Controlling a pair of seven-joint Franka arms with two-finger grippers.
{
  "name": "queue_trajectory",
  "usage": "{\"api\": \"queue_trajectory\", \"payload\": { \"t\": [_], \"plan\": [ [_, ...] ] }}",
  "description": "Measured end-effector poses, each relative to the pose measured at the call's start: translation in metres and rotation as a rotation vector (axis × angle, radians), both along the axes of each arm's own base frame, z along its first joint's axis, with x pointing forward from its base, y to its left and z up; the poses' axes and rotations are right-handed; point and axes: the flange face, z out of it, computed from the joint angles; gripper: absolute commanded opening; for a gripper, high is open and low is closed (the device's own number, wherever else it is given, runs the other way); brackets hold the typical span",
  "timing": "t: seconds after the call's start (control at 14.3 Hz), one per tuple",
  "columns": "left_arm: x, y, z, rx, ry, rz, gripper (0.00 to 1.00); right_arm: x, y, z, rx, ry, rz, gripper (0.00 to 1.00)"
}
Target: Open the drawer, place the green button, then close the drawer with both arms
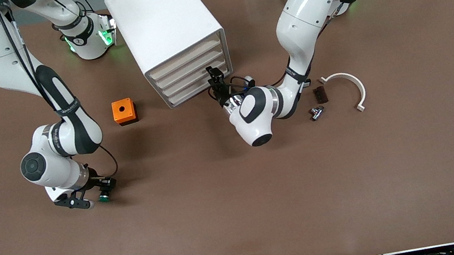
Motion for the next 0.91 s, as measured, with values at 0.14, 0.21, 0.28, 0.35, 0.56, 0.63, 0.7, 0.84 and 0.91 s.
{"api": "queue_trajectory", "payload": {
  "t": [0.14, 0.21, 0.28, 0.35, 0.56, 0.63, 0.7, 0.84, 0.91],
  "plan": [
    [-0.010, -0.006, -0.004, 0.004, 0.007, -0.017, 0.46, 0.000, 0.000, 0.000, 0.000, -0.001, -0.004, 0.04],
    [-0.015, -0.009, -0.007, 0.007, 0.011, -0.025, 0.43, 0.000, 0.000, 0.000, 0.000, 0.000, -0.012, 0.03],
    [-0.020, -0.012, -0.009, 0.009, 0.016, -0.034, 0.40, 0.000, 0.000, 0.000, 0.000, 0.000, -0.027, 0.03],
    [-0.025, -0.014, -0.011, 0.009, 0.025, -0.044, 0.38, 0.001, 0.001, 0.001, 0.000, 0.000, -0.043, 0.03],
    [-0.043, -0.021, -0.016, 0.004, 0.064, -0.071, 0.30, 0.007, 0.011, 0.012, 0.005, 0.002, -0.069, 0.03],
    [-0.046, -0.021, -0.018, 0.005, 0.072, -0.074, 0.27, 0.011, 0.015, 0.020, 0.008, 0.012, -0.070, 0.03],
    [-0.047, -0.021, -0.020, 0.006, 0.078, -0.077, 0.24, 0.015, 0.018, 0.030, 0.012, 0.022, -0.076, 0.03],
    [-0.048, -0.020, -0.022, 0.008, 0.085, -0.080, 0.18, 0.021, 0.022, 0.055, 0.021, 0.040, -0.097, 0.03],
    [-0.049, -0.020, -0.022, 0.008, 0.087, -0.081, 0.17, 0.021, 0.023, 0.069, 0.025, 0.043, -0.108, 0.03]
  ]
}}
